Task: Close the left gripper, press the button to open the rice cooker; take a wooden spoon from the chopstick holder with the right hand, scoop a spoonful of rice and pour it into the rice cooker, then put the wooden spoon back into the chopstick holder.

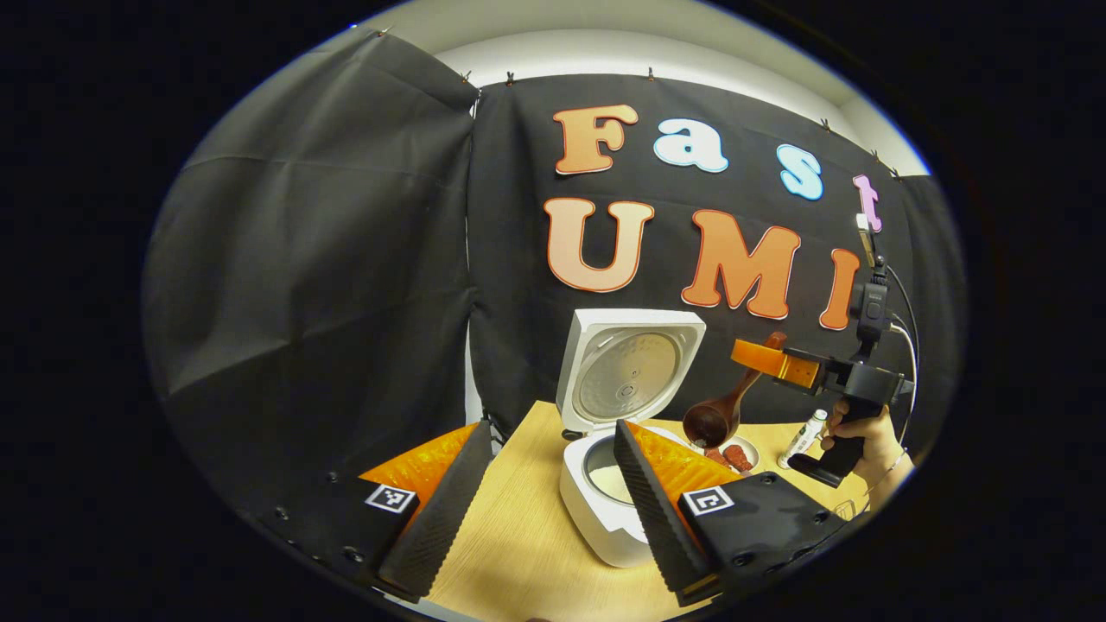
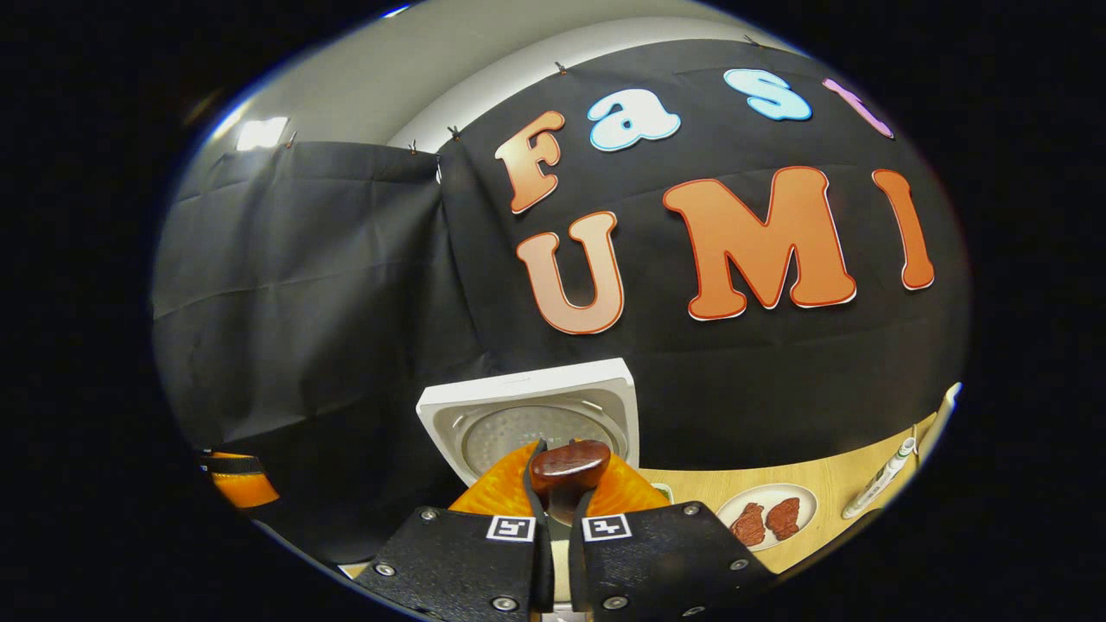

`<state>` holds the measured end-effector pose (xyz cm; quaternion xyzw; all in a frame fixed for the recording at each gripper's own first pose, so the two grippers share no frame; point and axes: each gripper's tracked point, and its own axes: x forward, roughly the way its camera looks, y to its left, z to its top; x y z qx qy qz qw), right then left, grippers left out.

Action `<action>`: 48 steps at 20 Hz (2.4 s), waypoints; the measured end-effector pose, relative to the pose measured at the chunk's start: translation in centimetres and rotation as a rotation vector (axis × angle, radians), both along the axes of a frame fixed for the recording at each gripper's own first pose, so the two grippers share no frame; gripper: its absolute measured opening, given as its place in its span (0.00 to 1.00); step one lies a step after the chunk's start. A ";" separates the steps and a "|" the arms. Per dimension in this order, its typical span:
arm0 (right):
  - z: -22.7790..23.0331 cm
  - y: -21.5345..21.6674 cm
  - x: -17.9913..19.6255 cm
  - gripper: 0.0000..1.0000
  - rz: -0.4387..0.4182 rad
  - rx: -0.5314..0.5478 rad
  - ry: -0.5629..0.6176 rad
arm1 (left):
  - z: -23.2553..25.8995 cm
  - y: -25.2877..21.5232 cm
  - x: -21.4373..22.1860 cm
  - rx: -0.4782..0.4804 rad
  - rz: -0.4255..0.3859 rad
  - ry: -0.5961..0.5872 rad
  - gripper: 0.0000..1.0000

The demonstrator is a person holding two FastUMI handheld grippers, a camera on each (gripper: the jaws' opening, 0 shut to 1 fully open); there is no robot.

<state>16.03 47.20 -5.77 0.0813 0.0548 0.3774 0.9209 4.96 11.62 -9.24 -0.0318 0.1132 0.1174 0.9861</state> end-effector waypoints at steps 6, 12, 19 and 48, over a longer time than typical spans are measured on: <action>0.5 -2.2 0.2 0.06 -0.022 0.074 0.048 | 0.1 -0.2 0.0 0.004 -0.011 -0.003 1.00; 0.5 -11.4 2.0 0.06 -0.165 0.145 0.097 | 0.6 -1.4 0.6 -0.015 -0.043 -0.031 1.00; -1.8 -23.9 1.7 0.06 -0.349 0.148 0.132 | 1.2 -2.1 1.4 0.013 -0.098 -0.062 0.96; -21.8 -44.2 -7.0 0.06 -0.647 0.181 0.486 | 1.6 -6.9 4.7 -0.002 -0.159 -0.078 1.00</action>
